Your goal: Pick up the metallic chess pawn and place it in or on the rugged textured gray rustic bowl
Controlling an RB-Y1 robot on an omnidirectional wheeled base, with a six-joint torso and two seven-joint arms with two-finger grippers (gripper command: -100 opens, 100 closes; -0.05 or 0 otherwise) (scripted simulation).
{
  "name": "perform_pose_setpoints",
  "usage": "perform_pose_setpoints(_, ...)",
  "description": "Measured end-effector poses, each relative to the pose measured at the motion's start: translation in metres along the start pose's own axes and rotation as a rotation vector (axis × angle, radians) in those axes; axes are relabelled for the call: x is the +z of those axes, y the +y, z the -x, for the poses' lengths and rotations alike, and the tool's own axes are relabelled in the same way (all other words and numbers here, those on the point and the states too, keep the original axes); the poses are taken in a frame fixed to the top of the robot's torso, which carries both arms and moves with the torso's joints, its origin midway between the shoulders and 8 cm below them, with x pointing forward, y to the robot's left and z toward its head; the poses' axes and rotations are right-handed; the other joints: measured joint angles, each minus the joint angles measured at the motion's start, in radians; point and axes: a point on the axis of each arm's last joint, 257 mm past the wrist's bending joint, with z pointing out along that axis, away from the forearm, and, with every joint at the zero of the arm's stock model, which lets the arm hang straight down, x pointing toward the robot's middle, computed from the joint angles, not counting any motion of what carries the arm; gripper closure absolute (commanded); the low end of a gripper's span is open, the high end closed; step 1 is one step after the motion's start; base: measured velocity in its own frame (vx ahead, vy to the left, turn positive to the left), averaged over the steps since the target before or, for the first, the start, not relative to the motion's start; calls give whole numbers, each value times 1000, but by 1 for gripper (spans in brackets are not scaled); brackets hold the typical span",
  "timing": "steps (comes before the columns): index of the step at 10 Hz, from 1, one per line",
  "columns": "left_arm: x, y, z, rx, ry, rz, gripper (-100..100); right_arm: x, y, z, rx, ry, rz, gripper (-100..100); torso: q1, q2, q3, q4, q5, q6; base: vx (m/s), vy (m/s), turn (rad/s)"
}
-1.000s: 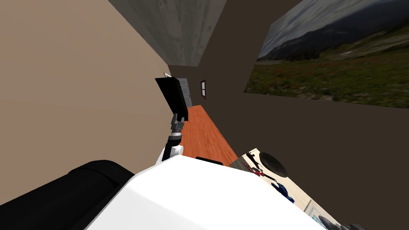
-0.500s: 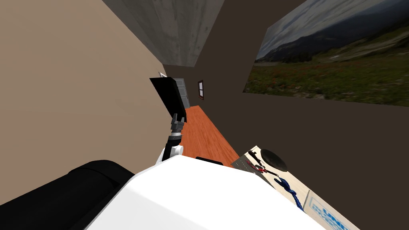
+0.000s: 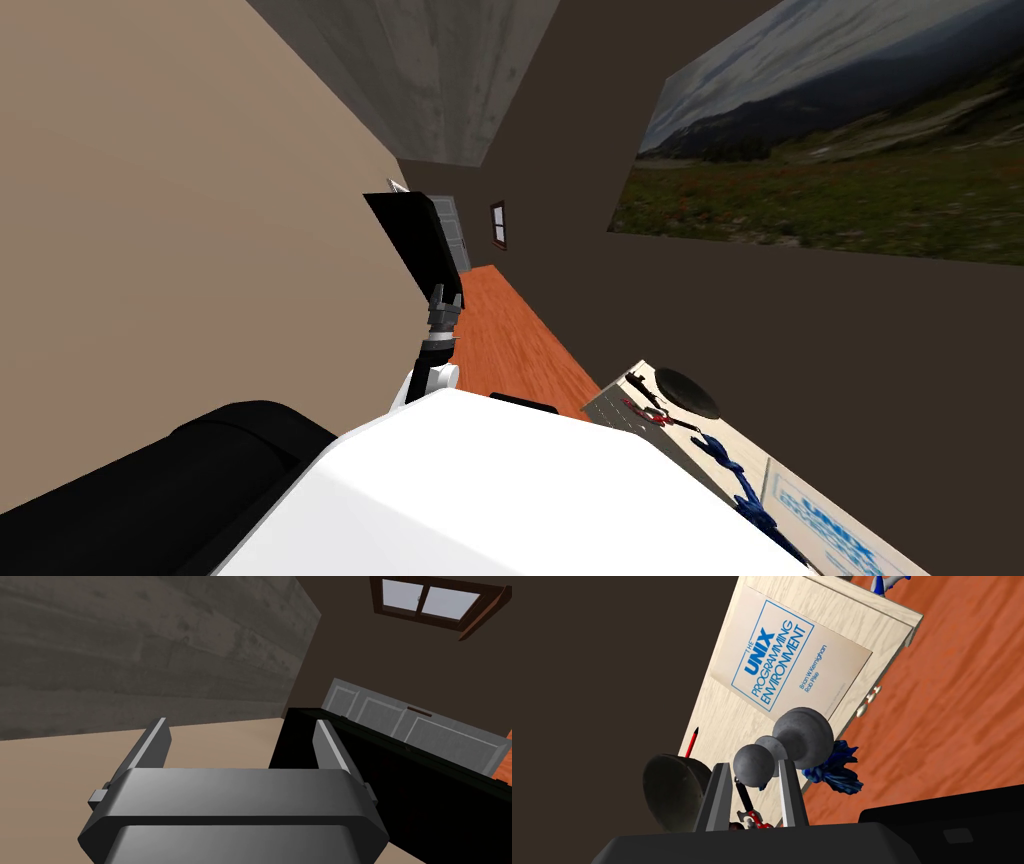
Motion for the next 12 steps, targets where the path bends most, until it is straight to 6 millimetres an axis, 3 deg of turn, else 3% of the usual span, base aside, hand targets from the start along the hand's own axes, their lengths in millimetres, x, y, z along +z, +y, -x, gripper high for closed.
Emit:
perform_pose_setpoints(2, 0, 0, 0, 0, 0, 0, 0, -13, -2, -18, 10, 21, 23, 100, 0, -8, -4, -1, -1, -2, 169, 82, 22)
perform_pose_setpoints(4, 0, 0, 0, 0, 0, 0, 0, -15, 10, -23, 25, 29, 48, 100, -7, -14, -8, -2, -3, -5, 220, 8, 113)
perform_pose_setpoints(10, 0, 0, 0, 1, 0, 0, 0, -11, 62, -15, 66, 30, 123, 100, -15, -22, -12, -4, -5, -8, 256, -49, 128)
perform_pose_setpoints(12, 0, 0, 0, 0, 0, 0, 0, -10, 69, -11, 63, 23, 133, 100, -10, -12, -8, -3, -3, -5, 141, -26, 92)
